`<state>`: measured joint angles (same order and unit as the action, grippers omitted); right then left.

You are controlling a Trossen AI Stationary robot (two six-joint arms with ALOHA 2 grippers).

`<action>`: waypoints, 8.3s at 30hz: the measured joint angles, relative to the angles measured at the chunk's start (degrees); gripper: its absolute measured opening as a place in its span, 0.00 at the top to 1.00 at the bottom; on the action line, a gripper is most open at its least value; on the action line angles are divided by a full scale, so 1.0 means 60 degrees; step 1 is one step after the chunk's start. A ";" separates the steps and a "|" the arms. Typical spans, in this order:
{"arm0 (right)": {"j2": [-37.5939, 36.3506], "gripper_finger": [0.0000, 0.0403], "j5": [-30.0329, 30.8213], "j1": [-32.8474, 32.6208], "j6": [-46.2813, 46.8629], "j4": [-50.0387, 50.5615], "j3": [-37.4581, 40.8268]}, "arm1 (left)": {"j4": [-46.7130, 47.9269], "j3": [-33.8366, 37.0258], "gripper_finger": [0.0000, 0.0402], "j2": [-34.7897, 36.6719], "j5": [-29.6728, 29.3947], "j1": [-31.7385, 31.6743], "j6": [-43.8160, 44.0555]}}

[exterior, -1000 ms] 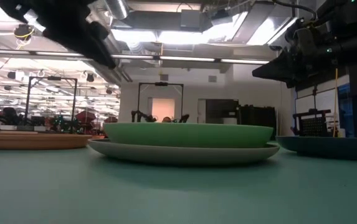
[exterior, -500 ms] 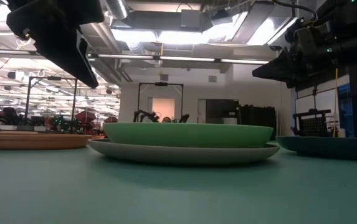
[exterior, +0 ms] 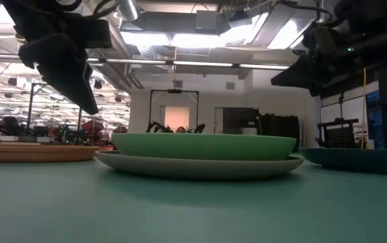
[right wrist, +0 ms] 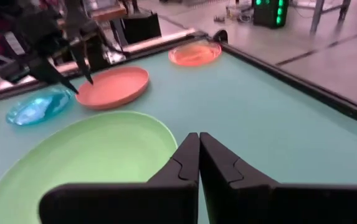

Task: Stack plastic plates
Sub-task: Stack the dark green plate on the green plate, then stack the orange plate on the dark green plate

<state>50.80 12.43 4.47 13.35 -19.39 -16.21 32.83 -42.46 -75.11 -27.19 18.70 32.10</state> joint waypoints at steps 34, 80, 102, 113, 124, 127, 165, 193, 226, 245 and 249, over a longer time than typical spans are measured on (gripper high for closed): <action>0.2162 0.46 -0.0634 0.2084 -0.0641 0.9963 -0.3922 | -0.0454 0.0000 0.65 0.0000 -0.0001 0.0017 -0.0201; 0.4871 0.98 -0.1409 0.2259 -0.4344 0.9951 -0.3926 | -0.0631 0.0000 0.65 0.0000 0.0177 0.0011 -0.0212; 0.3720 1.00 -0.0968 0.2262 -0.4551 1.1571 -0.4727 | -0.0643 0.0004 0.65 0.0000 0.0447 0.0011 -0.0412; 0.3720 1.00 -0.0966 0.2259 -0.4562 1.2000 -0.5707 | -0.1096 0.0004 0.65 0.0000 0.0436 0.0011 -0.0876; 0.3720 1.00 -0.0908 0.2259 -0.4498 1.3046 -0.6633 | -0.1189 0.0004 0.65 0.0000 0.0425 0.0011 -0.0954; 0.3720 1.00 -0.0992 0.2259 -0.4431 1.3109 -0.7053 | -0.1189 0.0004 0.65 0.0000 0.0425 0.0011 -0.0947; 0.6384 1.00 -0.3537 0.0950 -0.0803 0.7161 -0.7835 | -0.0038 -0.0259 0.65 0.0055 0.0301 0.0605 -0.1399; 0.8150 0.89 -0.3407 0.0568 -0.1028 0.6107 -0.7828 | -0.0146 -0.0270 0.65 0.0062 0.0294 0.0711 -0.1370; 0.6681 0.69 0.1270 -0.2946 -0.0795 0.8064 -0.7984 | 0.0300 0.1130 0.65 0.0015 0.1477 0.0729 0.2348; 0.6685 0.69 0.1682 -0.3242 -0.0673 0.8024 -0.7984 | -0.0959 0.2297 0.71 0.0018 0.1535 0.0674 0.1799; 0.6685 0.69 0.1683 -0.3242 -0.0668 0.7989 -0.7981 | -0.0992 0.2313 0.81 0.0018 0.1443 0.0674 0.1757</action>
<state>90.91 22.53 -14.98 9.34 28.55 -64.10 26.88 -28.58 -75.00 -18.53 22.74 42.64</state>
